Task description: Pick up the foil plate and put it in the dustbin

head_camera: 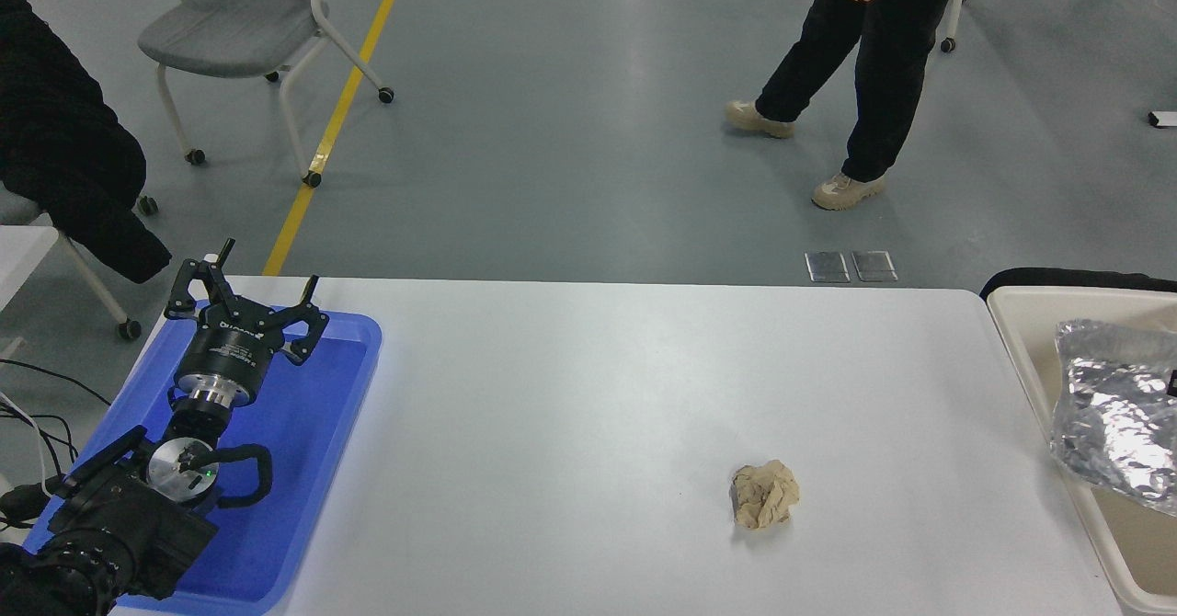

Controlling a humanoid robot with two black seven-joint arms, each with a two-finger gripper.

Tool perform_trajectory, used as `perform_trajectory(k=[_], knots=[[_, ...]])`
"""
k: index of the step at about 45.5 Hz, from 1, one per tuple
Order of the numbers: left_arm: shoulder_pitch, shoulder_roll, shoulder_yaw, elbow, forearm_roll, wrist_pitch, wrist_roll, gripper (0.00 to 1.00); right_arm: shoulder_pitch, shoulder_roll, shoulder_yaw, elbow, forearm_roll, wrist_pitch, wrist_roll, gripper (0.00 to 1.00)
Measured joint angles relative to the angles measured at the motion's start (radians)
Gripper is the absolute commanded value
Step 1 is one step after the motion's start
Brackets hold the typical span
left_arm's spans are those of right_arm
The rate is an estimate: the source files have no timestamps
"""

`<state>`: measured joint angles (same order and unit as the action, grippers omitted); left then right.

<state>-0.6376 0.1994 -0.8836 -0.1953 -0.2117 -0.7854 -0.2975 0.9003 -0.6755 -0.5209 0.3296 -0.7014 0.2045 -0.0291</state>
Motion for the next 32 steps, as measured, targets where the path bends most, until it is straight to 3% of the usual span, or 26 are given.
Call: perform_trajectory(k=[18, 32], knots=[[0.000, -0.001, 0.000, 0.000, 0.000, 0.000, 0.000, 1.00, 0.023, 0.006, 0.004, 0.024, 0.003, 0.009, 0.000, 1.00], [-0.002, -0.002, 0.000, -0.001, 0.000, 0.000, 0.002, 1.00, 0.186, -0.034, -0.093, 0.217, 0.001, 0.034, -0.005, 1.00]])
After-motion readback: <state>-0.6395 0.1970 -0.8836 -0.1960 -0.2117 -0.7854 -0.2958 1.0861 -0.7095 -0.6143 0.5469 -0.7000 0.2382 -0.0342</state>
